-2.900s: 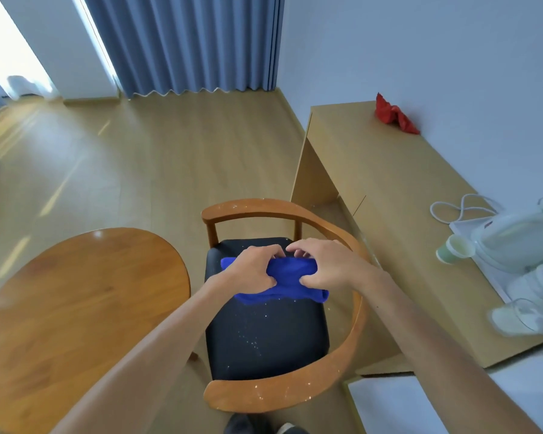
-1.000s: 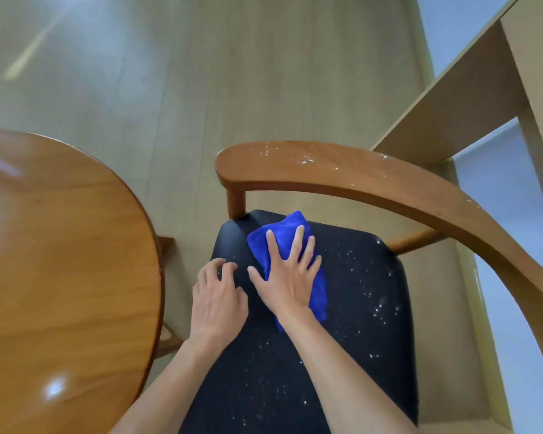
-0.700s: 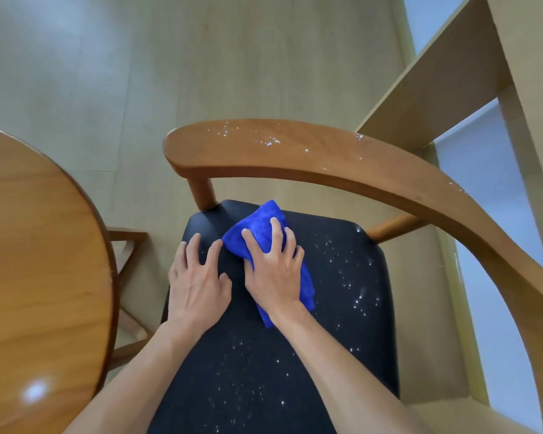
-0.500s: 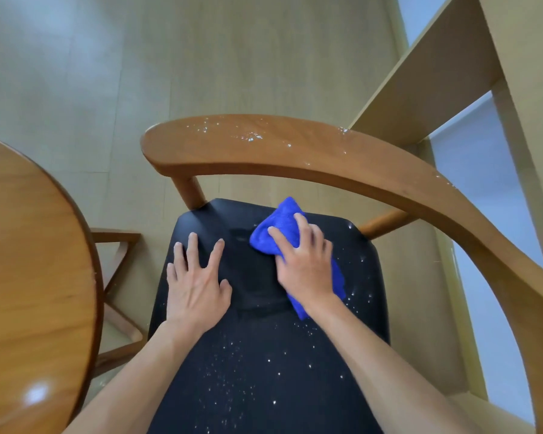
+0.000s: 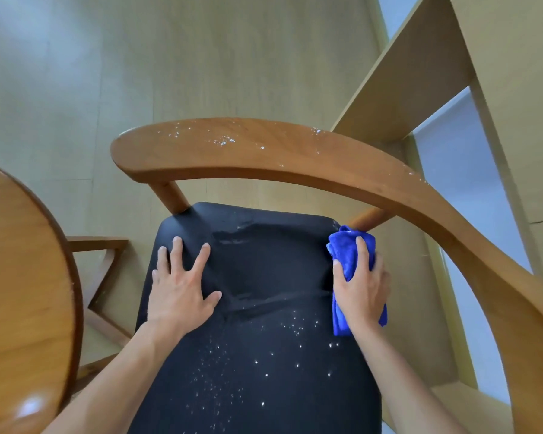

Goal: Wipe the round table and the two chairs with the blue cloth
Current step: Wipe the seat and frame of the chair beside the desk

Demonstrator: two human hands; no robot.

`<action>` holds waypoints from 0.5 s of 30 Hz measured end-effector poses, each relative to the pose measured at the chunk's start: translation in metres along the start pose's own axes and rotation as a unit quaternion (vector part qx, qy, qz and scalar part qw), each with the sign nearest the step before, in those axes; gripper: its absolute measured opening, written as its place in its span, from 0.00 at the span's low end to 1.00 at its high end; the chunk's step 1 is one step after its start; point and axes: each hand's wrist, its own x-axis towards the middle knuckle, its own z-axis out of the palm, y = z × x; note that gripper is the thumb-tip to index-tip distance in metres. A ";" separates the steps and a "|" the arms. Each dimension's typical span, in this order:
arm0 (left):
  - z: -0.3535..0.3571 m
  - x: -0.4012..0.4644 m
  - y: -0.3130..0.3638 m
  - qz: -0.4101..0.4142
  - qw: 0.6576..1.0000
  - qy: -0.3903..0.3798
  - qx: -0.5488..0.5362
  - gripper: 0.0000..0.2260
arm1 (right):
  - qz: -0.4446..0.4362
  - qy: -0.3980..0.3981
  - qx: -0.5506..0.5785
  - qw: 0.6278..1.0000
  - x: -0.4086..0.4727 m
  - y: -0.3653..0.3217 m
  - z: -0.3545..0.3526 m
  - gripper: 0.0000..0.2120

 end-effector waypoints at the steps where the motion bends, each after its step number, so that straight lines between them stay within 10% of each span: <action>1: 0.001 0.000 0.001 -0.002 1.000 0.003 -0.001 0.39 | 0.012 0.005 -0.006 1.000 -0.002 -0.009 0.002 0.26; 4: 0.003 0.001 0.003 -0.006 1.000 0.008 0.002 0.39 | 0.023 0.025 -0.010 0.999 -0.009 -0.055 0.014 0.25; 10: 0.003 0.001 0.005 -0.015 1.000 0.009 -0.003 0.40 | -0.303 -0.068 -0.053 0.949 -0.011 -0.159 0.041 0.29; 15: 0.002 0.000 0.002 -0.011 1.000 0.010 -0.014 0.39 | -0.147 -0.054 -0.094 0.983 0.036 -0.101 0.023 0.19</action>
